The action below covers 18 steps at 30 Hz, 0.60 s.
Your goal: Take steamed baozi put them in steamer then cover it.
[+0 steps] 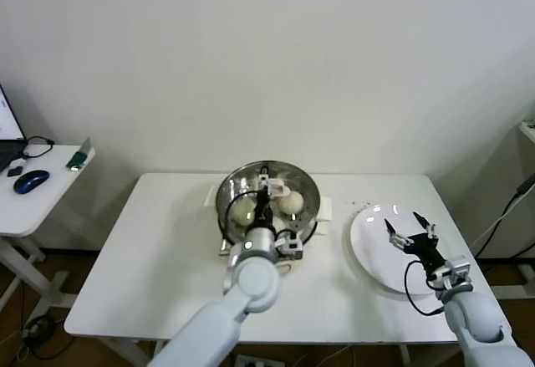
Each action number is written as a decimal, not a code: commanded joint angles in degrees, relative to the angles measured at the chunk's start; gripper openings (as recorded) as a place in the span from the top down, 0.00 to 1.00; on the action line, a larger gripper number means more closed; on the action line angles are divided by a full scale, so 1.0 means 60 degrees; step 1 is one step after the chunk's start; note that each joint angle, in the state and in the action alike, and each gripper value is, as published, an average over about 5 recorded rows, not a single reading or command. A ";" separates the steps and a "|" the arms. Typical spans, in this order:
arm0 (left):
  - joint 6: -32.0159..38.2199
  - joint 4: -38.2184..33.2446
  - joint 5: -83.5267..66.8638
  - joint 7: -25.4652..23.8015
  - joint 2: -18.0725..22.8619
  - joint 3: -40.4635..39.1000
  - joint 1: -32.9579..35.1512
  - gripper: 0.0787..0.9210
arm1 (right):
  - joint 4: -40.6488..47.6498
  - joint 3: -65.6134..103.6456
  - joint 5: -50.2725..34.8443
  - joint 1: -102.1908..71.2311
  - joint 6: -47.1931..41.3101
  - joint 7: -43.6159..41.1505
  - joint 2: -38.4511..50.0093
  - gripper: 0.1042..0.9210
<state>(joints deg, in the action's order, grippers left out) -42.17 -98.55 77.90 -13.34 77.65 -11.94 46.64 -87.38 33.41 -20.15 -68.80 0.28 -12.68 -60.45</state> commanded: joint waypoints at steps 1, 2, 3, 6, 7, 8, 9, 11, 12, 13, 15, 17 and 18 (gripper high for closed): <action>-0.0471 -0.2111 -0.0335 -0.0233 -0.1000 0.0133 0.0806 0.21 | 0.0025 0.0006 -0.0028 0.0043 -0.0238 0.0022 0.0031 0.12; -0.0471 -0.2314 -0.0366 -0.0236 -0.1116 0.0135 0.0904 0.18 | 0.0028 0.0005 -0.0023 0.0049 -0.0250 0.0025 0.0035 0.12; -0.0471 -0.2492 -0.0399 -0.0235 -0.1229 0.0140 0.0999 0.15 | 0.0026 0.0003 -0.0018 0.0052 -0.0265 0.0025 0.0040 0.12; -0.0471 -0.3002 -0.0524 -0.0188 -0.1550 0.0259 0.1299 0.12 | 0.0007 0.0003 0.0013 0.0049 -0.0295 0.0024 0.0050 0.12; -0.0471 -0.3175 -0.0576 -0.0131 -0.1659 0.0369 0.1417 0.12 | 0.0000 0.0006 0.0022 0.0044 -0.0298 0.0023 0.0052 0.12; -0.0471 -0.3328 -0.0626 -0.0056 -0.1749 0.0489 0.1530 0.12 | -0.0005 0.0008 0.0031 0.0040 -0.0292 0.0022 0.0054 0.12; -0.0460 -0.3504 -0.0691 0.0031 -0.1851 0.0666 0.1677 0.12 | -0.0016 0.0012 0.0034 0.0033 -0.0290 0.0021 0.0056 0.12; -0.0414 -0.3849 -0.0947 0.0361 -0.2060 0.1074 0.2016 0.12 | -0.0041 0.0022 0.0034 0.0017 -0.0286 0.0016 0.0059 0.12; -0.0356 -0.4013 -0.1176 0.0605 -0.2154 0.1332 0.2226 0.12 | -0.0054 0.0026 0.0035 0.0008 -0.0286 0.0011 0.0060 0.12; -0.0251 -0.4181 -0.1497 0.0906 -0.2244 0.1627 0.2451 0.12 | -0.0065 0.0032 0.0035 -0.0003 -0.0287 0.0003 0.0061 0.12; 0.0010 -0.4402 -0.2499 0.1606 -0.2359 0.2273 0.2851 0.12 | -0.0073 0.0042 0.0041 -0.0022 -0.0275 -0.0012 0.0053 0.12; 0.0437 -0.4529 -0.3860 0.2359 -0.2449 0.2994 0.3246 0.12 | -0.0088 0.0057 0.0081 -0.0049 -0.0248 -0.0050 0.0034 0.12; 0.0743 -0.4555 -0.4640 0.2719 -0.2467 0.3413 0.3450 0.12 | -0.0099 0.0066 0.0122 -0.0064 -0.0217 -0.0074 0.0020 0.12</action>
<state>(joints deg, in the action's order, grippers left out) -42.22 -116.27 71.79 -11.05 67.76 -6.44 56.49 -87.71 33.65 -19.90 -69.03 -1.12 -12.77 -60.16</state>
